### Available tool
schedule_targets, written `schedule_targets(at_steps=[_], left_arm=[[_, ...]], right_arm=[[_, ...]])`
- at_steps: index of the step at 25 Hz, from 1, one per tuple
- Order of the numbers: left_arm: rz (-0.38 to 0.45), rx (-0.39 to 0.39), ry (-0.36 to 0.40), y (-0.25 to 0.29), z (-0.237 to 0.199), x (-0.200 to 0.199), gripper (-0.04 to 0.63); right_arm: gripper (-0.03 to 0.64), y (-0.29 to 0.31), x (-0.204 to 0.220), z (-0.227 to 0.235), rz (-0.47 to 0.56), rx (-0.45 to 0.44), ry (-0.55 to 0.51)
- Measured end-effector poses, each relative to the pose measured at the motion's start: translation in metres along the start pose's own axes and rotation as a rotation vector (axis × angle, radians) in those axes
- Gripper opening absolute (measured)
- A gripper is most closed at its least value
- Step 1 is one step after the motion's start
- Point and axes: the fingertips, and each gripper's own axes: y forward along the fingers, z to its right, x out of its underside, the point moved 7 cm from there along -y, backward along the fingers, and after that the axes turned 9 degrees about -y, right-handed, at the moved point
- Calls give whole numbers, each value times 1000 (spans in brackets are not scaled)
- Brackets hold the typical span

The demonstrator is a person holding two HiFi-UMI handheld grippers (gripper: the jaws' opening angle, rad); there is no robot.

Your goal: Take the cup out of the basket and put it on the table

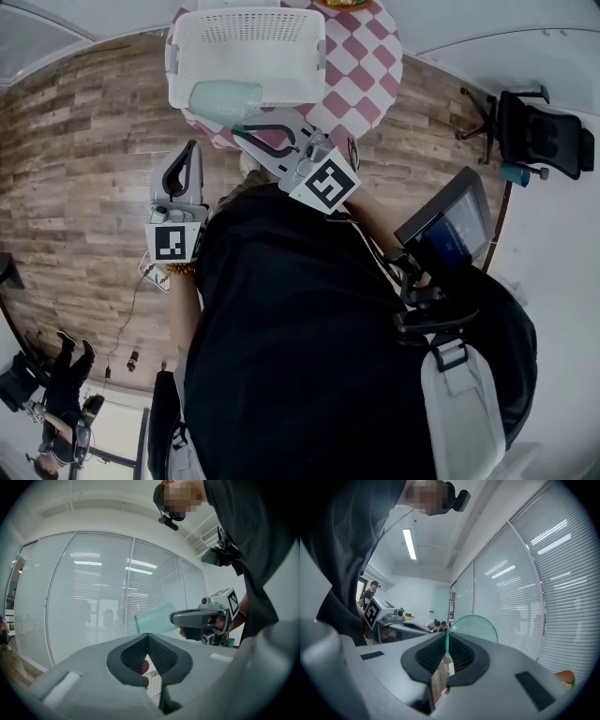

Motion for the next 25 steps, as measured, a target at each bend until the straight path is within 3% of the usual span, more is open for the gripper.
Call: schedule_targets(at_steps=[7, 11, 18, 25], left_arm=[[4, 14, -13, 1, 3, 4, -2], [-5, 7, -15, 0, 2, 7, -2], [-4, -11, -20, 0, -2, 9, -2], [-15, -29, -20, 2, -6, 11, -2]], right_arm=[[25, -2, 6, -3, -28, -18, -52], [25, -2, 7, -3, -18, 3, -7], [25, 0, 11, 0, -20, -11, -62], [25, 3, 18, 2, -45, -11, -30]])
